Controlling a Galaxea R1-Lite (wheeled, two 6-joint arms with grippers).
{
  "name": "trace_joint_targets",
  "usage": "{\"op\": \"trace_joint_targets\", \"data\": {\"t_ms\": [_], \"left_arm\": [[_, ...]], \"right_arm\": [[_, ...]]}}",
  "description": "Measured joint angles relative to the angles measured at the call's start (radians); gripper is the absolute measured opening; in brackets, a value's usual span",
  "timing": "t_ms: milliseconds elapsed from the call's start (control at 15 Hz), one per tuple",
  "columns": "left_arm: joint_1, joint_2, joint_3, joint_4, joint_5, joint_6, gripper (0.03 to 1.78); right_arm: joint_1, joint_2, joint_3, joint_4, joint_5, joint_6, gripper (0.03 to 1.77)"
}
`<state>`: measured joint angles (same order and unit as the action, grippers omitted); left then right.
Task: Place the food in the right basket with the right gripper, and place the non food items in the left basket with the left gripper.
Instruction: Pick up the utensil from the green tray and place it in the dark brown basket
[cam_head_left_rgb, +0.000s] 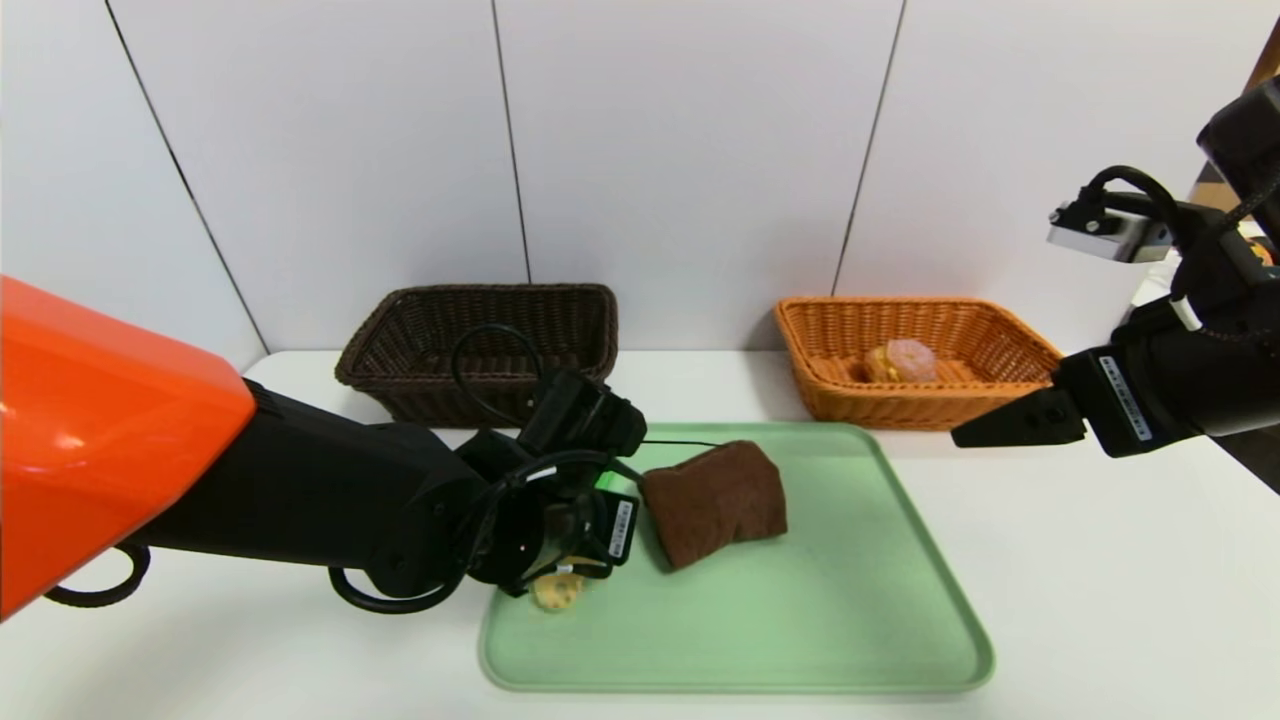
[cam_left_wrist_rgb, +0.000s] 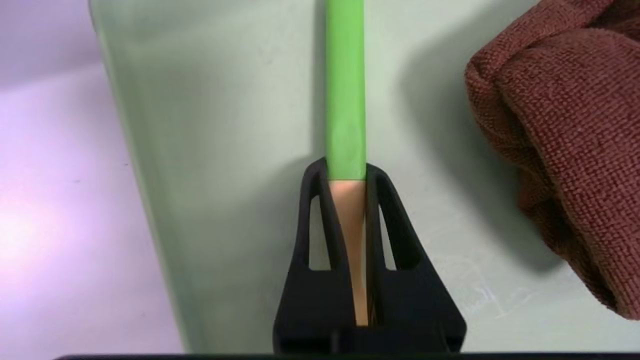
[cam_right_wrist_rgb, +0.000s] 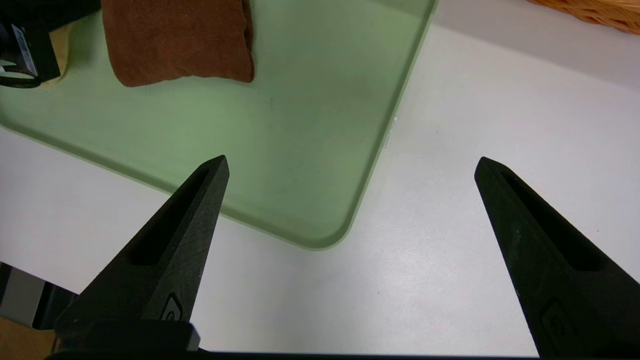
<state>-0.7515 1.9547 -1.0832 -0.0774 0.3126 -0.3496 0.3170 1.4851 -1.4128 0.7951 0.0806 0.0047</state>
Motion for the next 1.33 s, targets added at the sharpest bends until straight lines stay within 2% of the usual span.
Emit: {"op": "trace_joint_targets", "data": {"t_ms": [467, 667, 867, 1067, 1200, 1333], "left_arm": [[0.0, -0.058, 0.005, 0.008, 0.0, 0.005, 0.13], [0.001, -0.15, 0.013, 0.014, 0.004, 0.054, 0.13], [0.035, -0.254, 0.01, 0.017, 0.024, 0.182, 0.13], [0.131, -0.315, -0.011, 0.014, 0.009, 0.361, 0.13], [0.221, -0.33, -0.055, 0.017, -0.047, 0.491, 0.13], [0.311, -0.326, -0.11, 0.019, -0.132, 0.629, 0.13]], "right_arm": [[-0.001, -0.004, 0.0, 0.001, 0.0, 0.0, 1.7], [-0.001, -0.006, 0.005, 0.0, 0.0, 0.0, 1.7], [-0.001, -0.007, 0.007, 0.001, 0.0, 0.002, 1.7], [-0.001, -0.015, 0.013, 0.001, 0.0, 0.0, 1.7], [-0.001, -0.021, 0.02, 0.0, 0.0, 0.0, 1.7], [-0.002, -0.026, 0.025, 0.0, 0.0, 0.0, 1.7]]}}
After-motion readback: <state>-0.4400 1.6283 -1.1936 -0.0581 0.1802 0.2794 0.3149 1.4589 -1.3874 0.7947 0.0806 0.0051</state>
